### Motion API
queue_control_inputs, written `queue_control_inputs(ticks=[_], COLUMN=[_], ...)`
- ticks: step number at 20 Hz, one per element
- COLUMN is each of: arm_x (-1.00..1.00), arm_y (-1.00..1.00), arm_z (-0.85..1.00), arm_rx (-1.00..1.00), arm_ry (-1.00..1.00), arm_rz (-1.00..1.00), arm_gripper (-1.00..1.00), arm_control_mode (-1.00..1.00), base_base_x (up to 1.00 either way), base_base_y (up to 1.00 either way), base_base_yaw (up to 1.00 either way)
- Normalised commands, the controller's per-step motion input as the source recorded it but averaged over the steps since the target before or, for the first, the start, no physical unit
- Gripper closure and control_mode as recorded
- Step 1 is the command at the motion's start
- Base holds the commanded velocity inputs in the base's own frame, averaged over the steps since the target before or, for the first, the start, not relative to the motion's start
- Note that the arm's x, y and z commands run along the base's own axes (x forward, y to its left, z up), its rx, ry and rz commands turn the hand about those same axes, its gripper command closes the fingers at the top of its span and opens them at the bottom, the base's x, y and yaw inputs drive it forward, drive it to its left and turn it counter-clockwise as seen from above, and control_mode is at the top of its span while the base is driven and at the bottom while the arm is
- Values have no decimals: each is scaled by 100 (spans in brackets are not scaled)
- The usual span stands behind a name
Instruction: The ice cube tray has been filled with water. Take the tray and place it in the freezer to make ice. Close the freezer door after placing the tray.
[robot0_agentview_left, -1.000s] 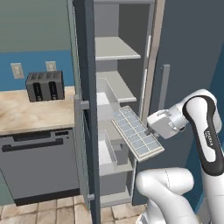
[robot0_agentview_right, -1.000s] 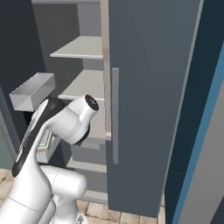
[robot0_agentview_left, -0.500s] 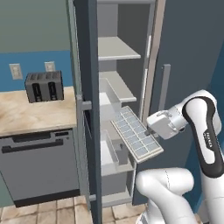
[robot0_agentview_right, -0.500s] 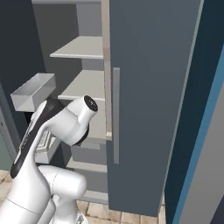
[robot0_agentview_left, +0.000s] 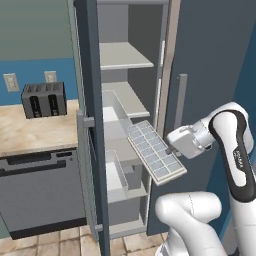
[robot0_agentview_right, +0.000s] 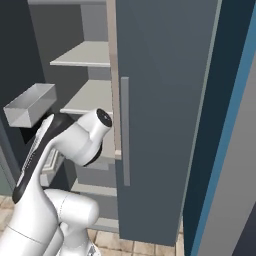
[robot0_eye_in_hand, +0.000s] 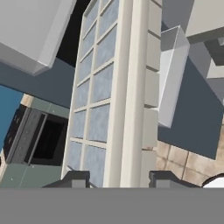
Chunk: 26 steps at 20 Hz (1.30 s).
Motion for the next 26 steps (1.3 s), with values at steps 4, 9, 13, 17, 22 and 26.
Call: queue_control_inputs(ticks=[4, 9, 13, 17, 22, 26], arm_x=[14, 17, 0, 0, 0, 0], arm_y=[0, 0, 0, 0, 0, 0], arm_z=[13, 7, 0, 0, 0, 0], arm_rx=[-1, -1, 0, 0, 0, 0], arm_ry=[-1, -3, -1, -2, -1, -4], arm_rz=[-5, -7, -11, -12, -14, -12], arm_gripper=[100, 100, 100, 100, 100, 100], arm_control_mode=[-100, -100, -100, -100, -100, -100], base_base_x=[0, 0, 0, 0, 0, 0], base_base_y=[0, 0, 0, 0, 0, 0], base_base_yaw=[0, 0, 0, 0, 0, 0])
